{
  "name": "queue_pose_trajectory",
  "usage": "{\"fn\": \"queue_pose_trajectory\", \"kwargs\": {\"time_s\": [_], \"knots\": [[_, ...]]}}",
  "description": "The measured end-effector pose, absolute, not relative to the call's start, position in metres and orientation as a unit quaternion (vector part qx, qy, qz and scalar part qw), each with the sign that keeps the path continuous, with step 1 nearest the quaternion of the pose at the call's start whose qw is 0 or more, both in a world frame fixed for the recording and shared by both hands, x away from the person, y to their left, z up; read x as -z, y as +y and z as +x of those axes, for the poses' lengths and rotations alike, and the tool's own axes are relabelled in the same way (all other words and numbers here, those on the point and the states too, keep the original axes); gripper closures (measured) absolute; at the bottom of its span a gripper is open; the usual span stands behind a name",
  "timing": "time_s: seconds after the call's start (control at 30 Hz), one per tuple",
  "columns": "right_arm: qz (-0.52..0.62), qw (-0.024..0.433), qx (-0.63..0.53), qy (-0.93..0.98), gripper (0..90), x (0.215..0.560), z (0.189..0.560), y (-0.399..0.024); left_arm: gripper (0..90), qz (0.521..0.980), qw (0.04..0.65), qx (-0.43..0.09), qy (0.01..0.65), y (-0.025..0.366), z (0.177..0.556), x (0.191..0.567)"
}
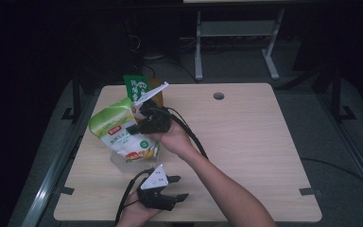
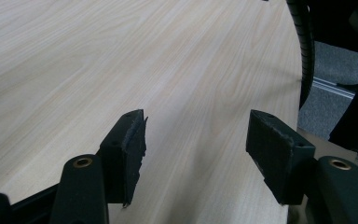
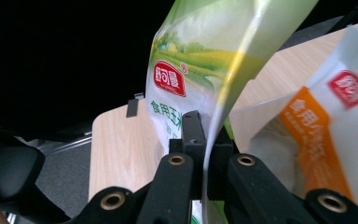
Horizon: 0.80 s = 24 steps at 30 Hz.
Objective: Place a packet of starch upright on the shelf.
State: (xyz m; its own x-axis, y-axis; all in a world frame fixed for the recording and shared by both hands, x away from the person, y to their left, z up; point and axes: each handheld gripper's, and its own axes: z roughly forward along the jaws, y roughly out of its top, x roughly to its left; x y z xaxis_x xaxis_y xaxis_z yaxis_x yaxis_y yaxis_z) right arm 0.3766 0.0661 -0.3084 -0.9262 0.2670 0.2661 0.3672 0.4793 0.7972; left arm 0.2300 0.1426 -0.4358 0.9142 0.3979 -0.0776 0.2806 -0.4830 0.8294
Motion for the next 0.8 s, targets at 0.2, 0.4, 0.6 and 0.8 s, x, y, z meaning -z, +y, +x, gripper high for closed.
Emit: {"fn": "queue_pose_trajectory", "kwargs": {"time_s": [0.2, 0.4, 0.6, 0.8], "knots": [[-0.179, 0.070, 0.471, -0.861, 89.7, 0.320, 0.378, 0.080, 37.6, 0.860, 0.468, -0.065, 0.196, 0.143, 0.230, 0.435], [-0.178, 0.082, 0.462, -0.865, 89.5, 0.338, 0.381, 0.085, 37.7, 0.859, 0.469, -0.063, 0.196, 0.144, 0.230, 0.435], [-0.187, 0.086, 0.454, -0.867, 86.2, 0.357, 0.385, 0.081, 37.7, 0.860, 0.468, -0.065, 0.195, 0.145, 0.230, 0.434], [-0.168, 0.066, 0.429, -0.885, 79.4, 0.353, 0.380, 0.075, 37.7, 0.860, 0.469, -0.065, 0.190, 0.142, 0.228, 0.435]]}}
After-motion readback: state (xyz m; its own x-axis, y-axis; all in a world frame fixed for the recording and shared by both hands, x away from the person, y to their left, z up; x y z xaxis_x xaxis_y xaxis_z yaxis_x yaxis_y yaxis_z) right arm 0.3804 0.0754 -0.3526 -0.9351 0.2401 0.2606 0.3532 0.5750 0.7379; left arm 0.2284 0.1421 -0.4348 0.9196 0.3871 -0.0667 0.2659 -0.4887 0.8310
